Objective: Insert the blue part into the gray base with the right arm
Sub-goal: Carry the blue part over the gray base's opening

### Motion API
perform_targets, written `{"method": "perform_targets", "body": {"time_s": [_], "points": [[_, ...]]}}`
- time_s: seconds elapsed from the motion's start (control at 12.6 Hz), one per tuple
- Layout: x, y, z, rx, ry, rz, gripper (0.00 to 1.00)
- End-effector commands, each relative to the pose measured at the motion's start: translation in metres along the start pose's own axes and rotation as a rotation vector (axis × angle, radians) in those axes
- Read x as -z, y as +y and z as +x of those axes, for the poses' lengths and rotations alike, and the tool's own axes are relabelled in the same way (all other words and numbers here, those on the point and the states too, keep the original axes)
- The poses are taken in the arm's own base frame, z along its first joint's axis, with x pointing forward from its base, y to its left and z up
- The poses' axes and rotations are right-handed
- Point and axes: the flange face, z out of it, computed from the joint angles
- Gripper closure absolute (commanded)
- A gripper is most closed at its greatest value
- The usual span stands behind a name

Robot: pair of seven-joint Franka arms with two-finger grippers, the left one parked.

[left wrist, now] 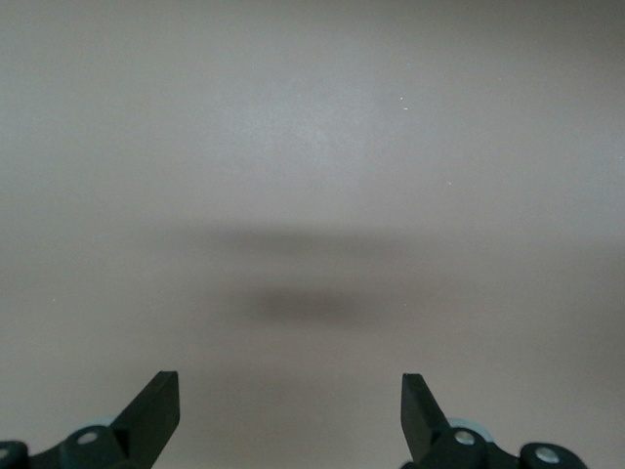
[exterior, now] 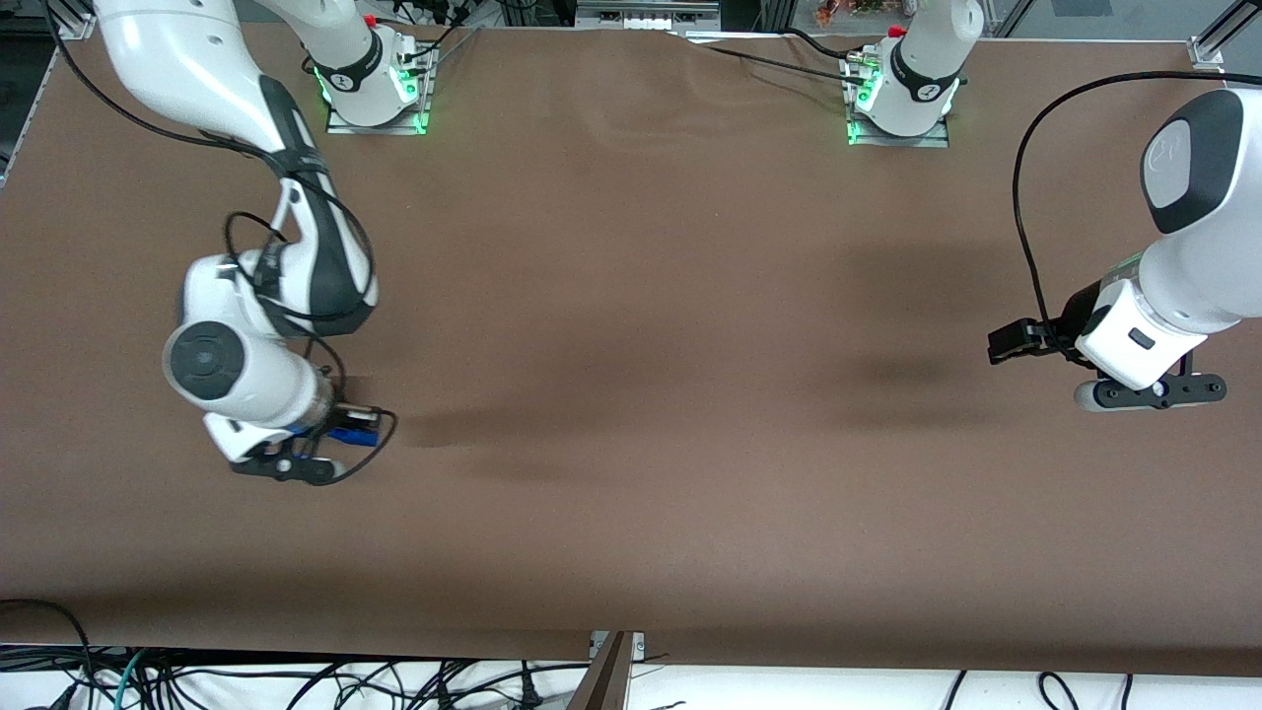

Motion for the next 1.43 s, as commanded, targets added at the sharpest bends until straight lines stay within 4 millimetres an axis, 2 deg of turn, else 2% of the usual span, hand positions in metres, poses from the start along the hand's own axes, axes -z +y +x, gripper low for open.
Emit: {"method": "perform_targets", "body": {"time_s": [0.0,0.16,0.32,0.48,0.8,1.35], "points": [[0.022,0.042,-0.003,0.079,-0.042,-0.019,0.78],[0.033,0.073,-0.02,0.09,-0.056,-0.018,0.81],[0.029,0.102,-0.033,0.086,-0.032,-0.013,0.82],[0.017,0.119,-0.035,0.12,-0.023,-0.014,0.82],[-0.018,0.129,-0.038,0.136,0.002,0.004,0.82],[-0.034,0.126,-0.04,0.156,-0.023,0.028,0.82]]}}
